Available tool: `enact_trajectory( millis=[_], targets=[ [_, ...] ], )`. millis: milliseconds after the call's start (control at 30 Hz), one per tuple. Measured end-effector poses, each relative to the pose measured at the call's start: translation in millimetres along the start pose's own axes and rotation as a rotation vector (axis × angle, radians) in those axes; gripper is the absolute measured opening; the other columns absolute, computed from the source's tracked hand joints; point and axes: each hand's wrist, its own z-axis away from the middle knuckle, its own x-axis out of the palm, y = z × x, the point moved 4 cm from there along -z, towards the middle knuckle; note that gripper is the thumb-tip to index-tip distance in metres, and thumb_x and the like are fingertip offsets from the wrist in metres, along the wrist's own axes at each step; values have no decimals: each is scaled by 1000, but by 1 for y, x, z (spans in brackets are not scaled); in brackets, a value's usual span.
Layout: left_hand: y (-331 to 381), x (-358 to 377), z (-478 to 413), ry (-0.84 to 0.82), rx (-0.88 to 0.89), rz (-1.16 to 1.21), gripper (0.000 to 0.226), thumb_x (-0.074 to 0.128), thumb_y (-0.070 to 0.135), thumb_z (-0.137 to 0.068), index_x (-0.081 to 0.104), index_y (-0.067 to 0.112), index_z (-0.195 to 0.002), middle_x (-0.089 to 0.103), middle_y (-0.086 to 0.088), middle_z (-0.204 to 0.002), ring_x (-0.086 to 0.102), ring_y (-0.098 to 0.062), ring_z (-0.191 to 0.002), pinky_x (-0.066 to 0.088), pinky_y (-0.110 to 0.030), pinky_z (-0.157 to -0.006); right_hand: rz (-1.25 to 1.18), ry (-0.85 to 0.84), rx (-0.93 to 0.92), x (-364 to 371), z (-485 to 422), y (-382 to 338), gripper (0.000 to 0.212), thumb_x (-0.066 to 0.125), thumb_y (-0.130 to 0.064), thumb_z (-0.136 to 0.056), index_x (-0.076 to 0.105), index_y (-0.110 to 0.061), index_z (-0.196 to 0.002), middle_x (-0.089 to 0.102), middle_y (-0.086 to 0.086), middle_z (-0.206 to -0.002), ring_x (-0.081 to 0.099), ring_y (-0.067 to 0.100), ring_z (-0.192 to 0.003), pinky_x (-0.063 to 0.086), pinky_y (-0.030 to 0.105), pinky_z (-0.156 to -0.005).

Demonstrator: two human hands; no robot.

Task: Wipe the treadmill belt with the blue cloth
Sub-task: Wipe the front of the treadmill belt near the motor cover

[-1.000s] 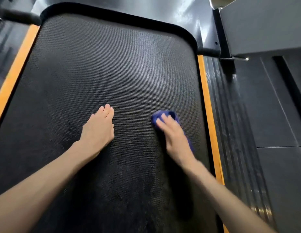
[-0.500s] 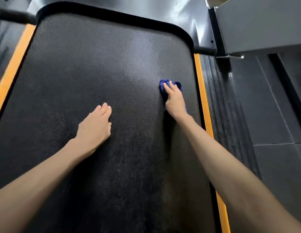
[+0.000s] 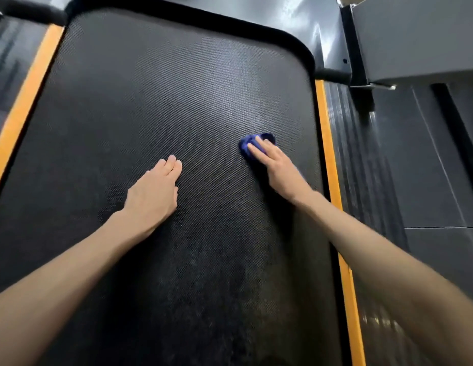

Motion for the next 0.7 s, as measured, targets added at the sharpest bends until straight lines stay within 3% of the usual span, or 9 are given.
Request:
enact_trajectory(
  millis=[100, 167, 267, 333, 400, 467, 567, 700],
  targets=[
    [-1, 2, 2, 21, -5, -11, 55, 40, 16, -94, 22, 9, -146, 17, -4, -155, 19, -21, -141, 27, -39, -112, -23, 77, 309, -13, -37, 24, 66, 39, 6, -75, 43, -9, -139, 31, 16, -150, 29, 34, -138, 21, 45, -115],
    [1, 3, 2, 32, -15, -15, 56, 40, 15, -94, 22, 9, -146, 17, -4, -155, 19, -20, -141, 27, -38, -111, -78, 171, 402, -8, -45, -1, 63, 43, 7, -70, 51, -5, -132, 40, 21, -143, 36, 37, -134, 25, 42, -113],
    [2, 2, 1, 26, -10, -25, 56, 43, 15, -93, 24, 8, -146, 19, -5, -154, 21, -21, -141, 28, -39, -109, -189, 123, 43, 21, -13, -85, 51, 37, -7, -75, 61, -1, -119, 54, 21, -129, 48, 35, -122, 33, 46, -108],
    [-3, 1, 0, 39, 1, -21, 56, 48, 16, -92, 28, 9, -145, 24, -5, -153, 26, -21, -139, 31, -39, -107, -212, -92, -228, 38, 44, -130, 52, 35, -9, -78, 57, -3, -124, 50, 19, -135, 38, 30, -129, 19, 36, -116],
    [-6, 1, 0, 36, 7, -12, 58, 49, 19, -92, 28, 12, -145, 24, -2, -153, 26, -19, -139, 32, -37, -108, -144, -247, -400, 35, 94, -133, 58, 36, -6, -78, 48, -11, -135, 40, 10, -146, 26, 22, -138, 9, 28, -117],
    [-7, 3, -2, 7, -9, -23, 60, 45, 25, -94, 20, 16, -147, 15, 3, -156, 19, -15, -142, 28, -32, -111, -115, -207, -468, 18, 97, -97, 54, 37, -5, -85, 47, -14, -137, 38, 7, -147, 26, 19, -140, 13, 29, -117],
    [-3, 2, -2, 3, -18, -20, 62, 43, 27, -95, 14, 17, -148, 9, 3, -157, 13, -14, -143, 25, -32, -111, -62, -17, -151, -3, 32, -4, 49, 32, -4, -88, 49, -8, -134, 43, 15, -143, 37, 28, -134, 24, 37, -114],
    [-2, 0, 3, 23, -48, -2, 61, 44, 26, -94, 17, 17, -148, 11, 4, -156, 15, -13, -142, 31, -32, -107, -47, 170, 431, -25, -26, 82, 62, 34, 7, -75, 46, -2, -135, 37, 23, -144, 34, 37, -135, 20, 37, -116]
  ],
)
